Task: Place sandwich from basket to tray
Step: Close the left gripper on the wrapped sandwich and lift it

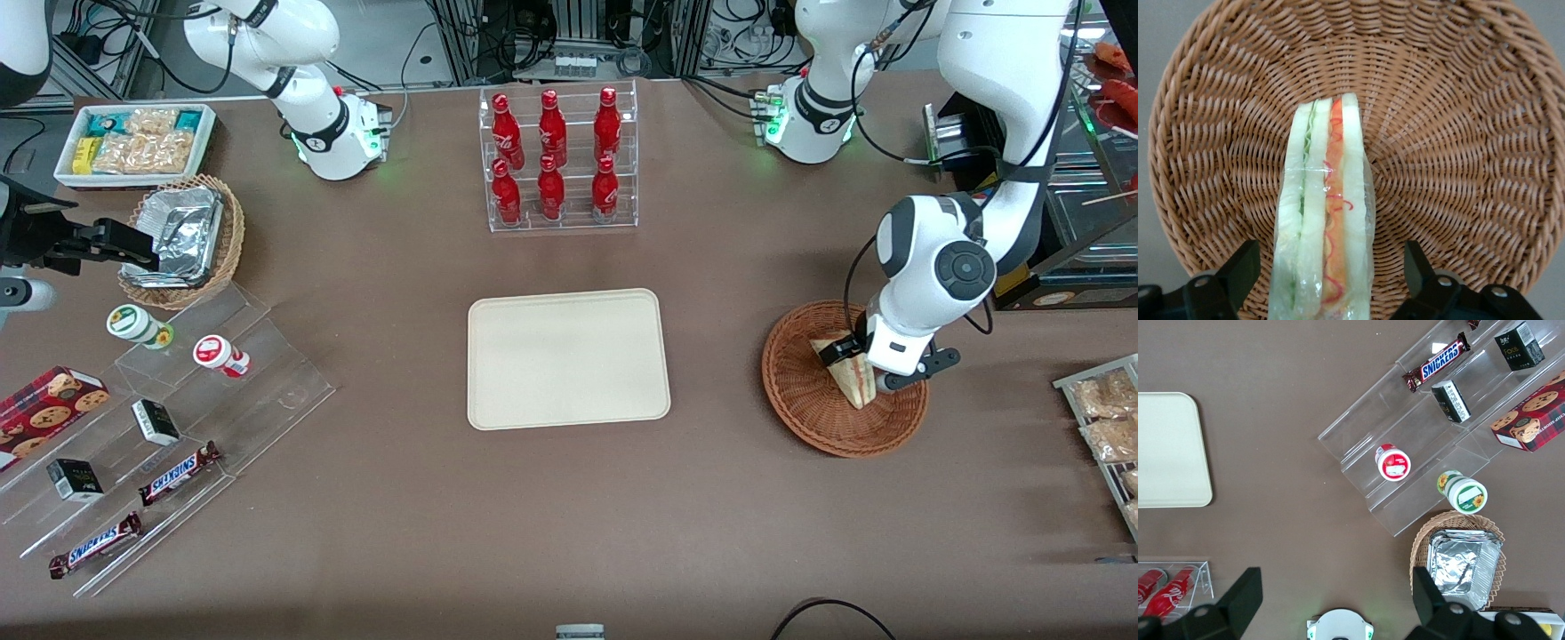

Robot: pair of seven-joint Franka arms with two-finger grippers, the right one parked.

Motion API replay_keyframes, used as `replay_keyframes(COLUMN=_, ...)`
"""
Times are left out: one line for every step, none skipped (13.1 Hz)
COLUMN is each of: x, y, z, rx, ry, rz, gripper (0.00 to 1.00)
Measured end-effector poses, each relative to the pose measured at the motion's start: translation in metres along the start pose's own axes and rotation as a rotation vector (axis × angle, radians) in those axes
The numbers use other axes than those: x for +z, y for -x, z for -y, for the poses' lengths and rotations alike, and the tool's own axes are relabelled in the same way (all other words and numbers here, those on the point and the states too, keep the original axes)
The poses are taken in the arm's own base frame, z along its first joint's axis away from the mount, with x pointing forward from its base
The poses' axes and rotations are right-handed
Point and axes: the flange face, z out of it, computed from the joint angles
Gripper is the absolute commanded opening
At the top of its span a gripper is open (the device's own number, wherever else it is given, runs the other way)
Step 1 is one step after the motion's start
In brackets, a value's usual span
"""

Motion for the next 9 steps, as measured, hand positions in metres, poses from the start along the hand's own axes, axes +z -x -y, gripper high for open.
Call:
replay_keyframes(x=0.002, y=0.000, z=0.000, rx=0.000, ry=-0.002, rz=0.004, gripper=0.05)
replay_keyframes(x=0.004, y=0.001, z=0.000, rx=0.001, ry=-0.004, rz=0.007, gripper=0.00)
replay_keyframes(x=0.005, y=0.001, z=0.000, rx=0.003, ry=-0.006, rz=0.008, gripper=0.00)
replay_keyframes(x=0.006, y=0.001, z=0.000, rx=0.010, ry=-0.012, rz=0.005, gripper=0.00)
replay_keyframes(x=0.005, y=0.001, z=0.000, rx=0.029, ry=-0.026, rz=-0.002, gripper=0.00)
replay_keyframes(x=0.004, y=0.000, z=0.000, rx=0.050, ry=-0.044, rz=-0.007, gripper=0.00)
replay_keyframes(x=-0.002, y=-0.002, z=0.000, rx=0.066, ry=-0.067, rz=-0.002, gripper=0.00)
replay_keyframes(x=-0.016, y=-0.006, z=-0.001, rx=0.075, ry=-0.091, rz=0.014, gripper=0.00)
replay_keyframes(x=-0.040, y=-0.012, z=-0.006, rx=0.085, ry=-0.113, rz=0.028, gripper=0.00)
